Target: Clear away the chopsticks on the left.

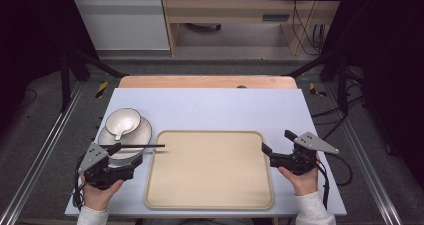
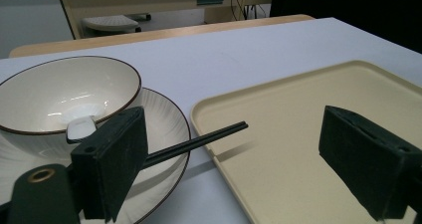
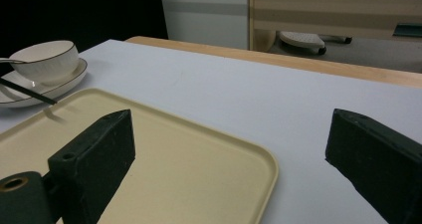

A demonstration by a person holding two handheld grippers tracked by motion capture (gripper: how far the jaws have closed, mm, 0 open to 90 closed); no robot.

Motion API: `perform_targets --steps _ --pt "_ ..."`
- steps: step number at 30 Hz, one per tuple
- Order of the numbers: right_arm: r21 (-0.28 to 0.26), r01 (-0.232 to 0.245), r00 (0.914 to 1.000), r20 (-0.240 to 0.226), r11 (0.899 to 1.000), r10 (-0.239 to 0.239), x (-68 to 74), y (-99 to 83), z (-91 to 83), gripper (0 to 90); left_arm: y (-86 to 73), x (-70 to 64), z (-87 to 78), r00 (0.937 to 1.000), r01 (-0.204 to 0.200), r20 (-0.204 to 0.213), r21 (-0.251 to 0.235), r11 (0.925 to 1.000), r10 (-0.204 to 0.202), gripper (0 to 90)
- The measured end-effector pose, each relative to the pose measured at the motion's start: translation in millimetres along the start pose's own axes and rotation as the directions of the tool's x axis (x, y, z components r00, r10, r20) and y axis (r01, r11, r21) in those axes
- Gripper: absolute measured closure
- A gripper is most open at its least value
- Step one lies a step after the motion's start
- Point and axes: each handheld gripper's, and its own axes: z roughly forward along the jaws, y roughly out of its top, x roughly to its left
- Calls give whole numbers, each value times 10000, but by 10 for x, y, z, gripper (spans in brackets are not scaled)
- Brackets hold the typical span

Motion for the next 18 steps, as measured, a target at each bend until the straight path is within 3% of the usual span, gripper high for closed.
perform_targets --steps 13,18 --pt "238 57 10000 48 9997 -58 20 -4 10 56 -51 173 -113 9978 -648 191 551 9964 639 130" --pt "297 27 10000 53 9996 -28 31 8 2 56 -94 246 -122 9966 -820 53 1036 9912 819 135"
